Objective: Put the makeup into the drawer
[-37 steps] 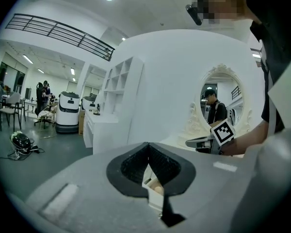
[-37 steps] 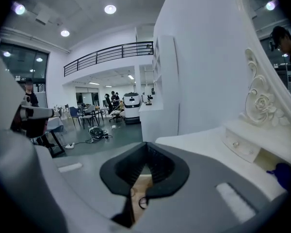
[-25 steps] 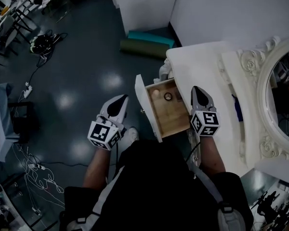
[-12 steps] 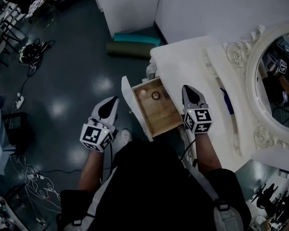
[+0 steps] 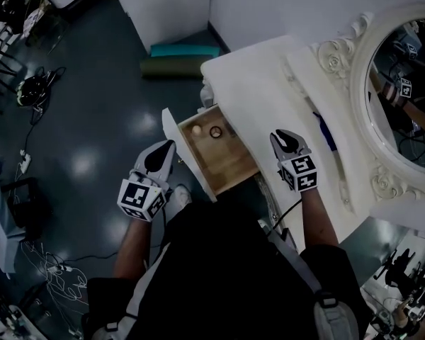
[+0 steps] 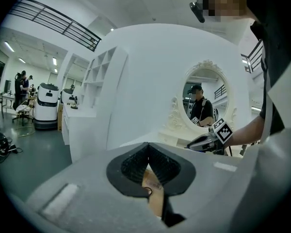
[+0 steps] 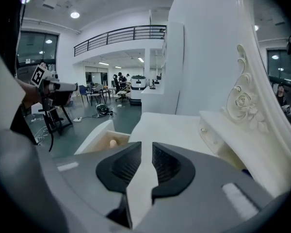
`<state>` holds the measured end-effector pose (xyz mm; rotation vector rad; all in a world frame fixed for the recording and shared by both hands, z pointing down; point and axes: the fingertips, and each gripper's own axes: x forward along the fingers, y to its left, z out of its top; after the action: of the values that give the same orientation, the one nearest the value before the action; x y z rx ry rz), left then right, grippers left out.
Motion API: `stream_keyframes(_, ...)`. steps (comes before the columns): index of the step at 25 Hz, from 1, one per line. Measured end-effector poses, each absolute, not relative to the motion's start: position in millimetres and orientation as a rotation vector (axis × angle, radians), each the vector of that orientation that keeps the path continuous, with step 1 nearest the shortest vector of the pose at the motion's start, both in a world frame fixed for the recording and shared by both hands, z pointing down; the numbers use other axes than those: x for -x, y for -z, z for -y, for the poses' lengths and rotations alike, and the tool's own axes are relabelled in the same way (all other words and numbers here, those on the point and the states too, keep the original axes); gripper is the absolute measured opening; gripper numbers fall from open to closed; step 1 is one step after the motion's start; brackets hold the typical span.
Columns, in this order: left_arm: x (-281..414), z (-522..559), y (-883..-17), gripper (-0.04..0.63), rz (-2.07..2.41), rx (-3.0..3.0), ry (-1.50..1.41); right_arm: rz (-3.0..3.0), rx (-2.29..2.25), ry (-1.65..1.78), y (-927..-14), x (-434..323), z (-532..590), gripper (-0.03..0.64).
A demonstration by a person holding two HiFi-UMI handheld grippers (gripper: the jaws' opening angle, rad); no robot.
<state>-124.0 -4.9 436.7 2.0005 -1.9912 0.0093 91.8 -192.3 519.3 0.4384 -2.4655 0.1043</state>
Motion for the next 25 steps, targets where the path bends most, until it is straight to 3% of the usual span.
stream_keyframes(25,70,39,-462,0.004,1.902,-1.991,-0.088,1.989,0.02,0.243,-632,-183,189,0.163)
